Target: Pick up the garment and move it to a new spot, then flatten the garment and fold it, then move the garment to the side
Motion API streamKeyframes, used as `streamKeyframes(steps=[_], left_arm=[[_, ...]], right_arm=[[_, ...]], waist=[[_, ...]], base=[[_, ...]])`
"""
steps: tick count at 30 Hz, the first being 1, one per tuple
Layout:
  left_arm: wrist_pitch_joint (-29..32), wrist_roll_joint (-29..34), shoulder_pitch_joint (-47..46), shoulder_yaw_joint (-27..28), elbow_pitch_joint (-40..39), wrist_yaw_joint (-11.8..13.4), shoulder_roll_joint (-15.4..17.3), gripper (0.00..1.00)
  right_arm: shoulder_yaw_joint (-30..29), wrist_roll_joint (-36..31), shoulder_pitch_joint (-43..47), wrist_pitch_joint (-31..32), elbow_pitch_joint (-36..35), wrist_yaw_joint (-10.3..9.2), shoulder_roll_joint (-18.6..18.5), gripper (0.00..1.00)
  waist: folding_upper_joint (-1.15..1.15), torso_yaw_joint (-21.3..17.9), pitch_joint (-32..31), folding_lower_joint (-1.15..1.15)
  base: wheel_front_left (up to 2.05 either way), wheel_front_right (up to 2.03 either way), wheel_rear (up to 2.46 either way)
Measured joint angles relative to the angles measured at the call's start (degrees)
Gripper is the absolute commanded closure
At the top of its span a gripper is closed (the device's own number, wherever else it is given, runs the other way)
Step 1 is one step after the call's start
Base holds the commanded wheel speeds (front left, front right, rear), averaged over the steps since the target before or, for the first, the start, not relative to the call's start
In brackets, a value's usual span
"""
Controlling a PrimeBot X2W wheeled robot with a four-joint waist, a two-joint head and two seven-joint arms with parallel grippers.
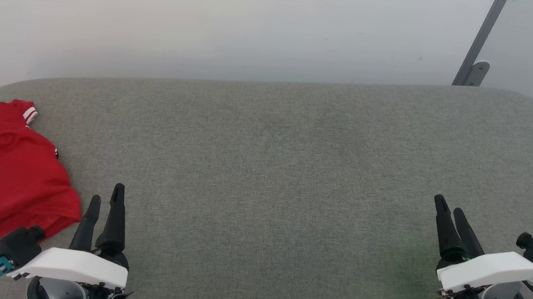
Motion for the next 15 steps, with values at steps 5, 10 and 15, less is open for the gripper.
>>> streamKeyframes(steps=[5,10,15], left_arm=[[-0.9,3.3,0.0,0.0,-0.5,-0.3,0.0,0.00],[-1.6,6.3,0.0,-0.3,-1.0,-0.5,0.1,0.00],[-2.4,9.2,0.0,-0.6,-1.4,-0.5,0.2,0.00]], right_arm=[[0.0,-3.2,0.0,-0.3,-0.3,0.00,0.0,0.00],[0.0,-6.1,-0.1,-0.5,-0.8,0.00,0.0,0.00],[-0.1,-9.1,-0.1,-1.0,-1.4,0.01,0.0,0.00]], waist=[[0.00,0.0,0.1,0.00],[0.00,0.0,0.2,0.00],[0.00,0.1,0.3,0.00]], base=[[0.00,0.00,0.00],[0.00,0.00,0.00],[0.00,0.00,0.00]])
